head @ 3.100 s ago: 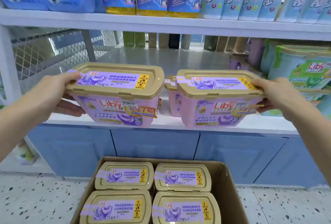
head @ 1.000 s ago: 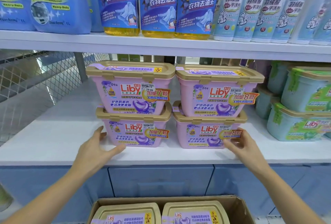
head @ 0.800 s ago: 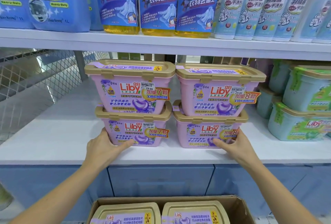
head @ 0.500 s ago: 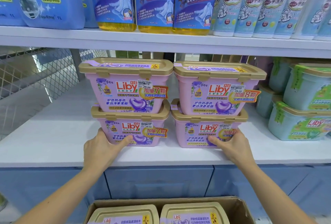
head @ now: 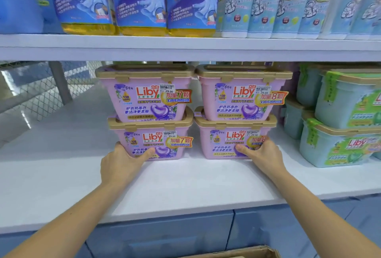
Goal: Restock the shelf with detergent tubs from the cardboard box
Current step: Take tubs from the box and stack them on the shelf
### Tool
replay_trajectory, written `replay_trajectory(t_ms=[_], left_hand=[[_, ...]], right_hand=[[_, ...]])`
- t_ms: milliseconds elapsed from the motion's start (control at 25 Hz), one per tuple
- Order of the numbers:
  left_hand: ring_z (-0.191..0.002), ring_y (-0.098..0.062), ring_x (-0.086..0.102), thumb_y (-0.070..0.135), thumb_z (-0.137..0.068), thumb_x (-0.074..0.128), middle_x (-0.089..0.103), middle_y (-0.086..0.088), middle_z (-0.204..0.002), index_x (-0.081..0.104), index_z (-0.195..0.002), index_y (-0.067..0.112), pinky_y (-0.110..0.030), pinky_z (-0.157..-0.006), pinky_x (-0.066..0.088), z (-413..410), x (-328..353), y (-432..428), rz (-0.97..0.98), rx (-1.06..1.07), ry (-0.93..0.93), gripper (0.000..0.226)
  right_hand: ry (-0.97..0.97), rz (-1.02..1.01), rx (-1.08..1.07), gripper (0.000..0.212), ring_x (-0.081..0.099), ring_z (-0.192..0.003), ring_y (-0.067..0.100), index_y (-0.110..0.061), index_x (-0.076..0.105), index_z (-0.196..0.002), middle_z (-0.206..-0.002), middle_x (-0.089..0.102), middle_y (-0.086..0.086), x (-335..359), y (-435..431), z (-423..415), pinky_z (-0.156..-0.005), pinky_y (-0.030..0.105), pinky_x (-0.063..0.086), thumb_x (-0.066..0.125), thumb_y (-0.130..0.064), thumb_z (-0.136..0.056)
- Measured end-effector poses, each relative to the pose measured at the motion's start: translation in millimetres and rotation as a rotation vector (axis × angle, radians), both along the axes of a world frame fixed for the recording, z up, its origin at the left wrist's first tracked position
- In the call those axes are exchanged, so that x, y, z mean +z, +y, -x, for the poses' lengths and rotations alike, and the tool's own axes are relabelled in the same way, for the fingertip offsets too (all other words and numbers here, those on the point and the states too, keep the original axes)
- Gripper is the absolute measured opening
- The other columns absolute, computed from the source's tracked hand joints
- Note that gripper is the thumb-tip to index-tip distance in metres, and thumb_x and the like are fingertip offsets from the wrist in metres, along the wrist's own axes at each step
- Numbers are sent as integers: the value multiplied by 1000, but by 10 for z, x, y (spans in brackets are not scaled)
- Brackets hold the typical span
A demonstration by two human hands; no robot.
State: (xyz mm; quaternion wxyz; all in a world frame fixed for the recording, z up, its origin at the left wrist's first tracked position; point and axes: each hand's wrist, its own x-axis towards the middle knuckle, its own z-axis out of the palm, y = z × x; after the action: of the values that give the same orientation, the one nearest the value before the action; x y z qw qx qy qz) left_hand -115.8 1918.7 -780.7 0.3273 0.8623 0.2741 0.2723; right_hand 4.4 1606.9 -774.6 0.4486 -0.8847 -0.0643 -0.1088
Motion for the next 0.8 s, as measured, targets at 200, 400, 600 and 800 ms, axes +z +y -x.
replay_trajectory(t_ms=[200,400,600,800], left_hand=[[-103,-38,59,69,-59,67,66,-17,-107,51,-105,5,-40,-81,46,-575,-51,-77,1,24,-9,80],[-102,-35,62,73,-62,62,66,-14,-111,53,-112,10,-36,-80,46,-1164,-60,-24,-47,33,117,81],[-104,-36,60,67,-65,65,65,-17,-113,51,-109,6,-38,-86,46,-1480,-65,-95,-39,45,89,76],[-110,-35,58,68,-65,64,63,-17,-117,51,-113,5,-40,-93,45,-1681,-42,-81,-54,10,92,80]], right_hand=[[25,12,-20,62,64,-103,29,-14,61,-107,-106,71,5,-30,-52,-569,-86,38,49,74,-56,-63],[38,-98,62,92,65,-102,21,-20,61,-112,-113,70,2,-15,-89,-1111,-97,38,47,74,-74,-39],[0,-12,75,99,66,-100,21,-29,67,-97,-107,73,-3,-43,-169,-1497,-93,42,51,53,-94,-24],[-65,3,107,99,66,-101,22,-26,69,-103,-108,73,-2,-80,-227,-1667,-91,44,52,55,-93,-31]])
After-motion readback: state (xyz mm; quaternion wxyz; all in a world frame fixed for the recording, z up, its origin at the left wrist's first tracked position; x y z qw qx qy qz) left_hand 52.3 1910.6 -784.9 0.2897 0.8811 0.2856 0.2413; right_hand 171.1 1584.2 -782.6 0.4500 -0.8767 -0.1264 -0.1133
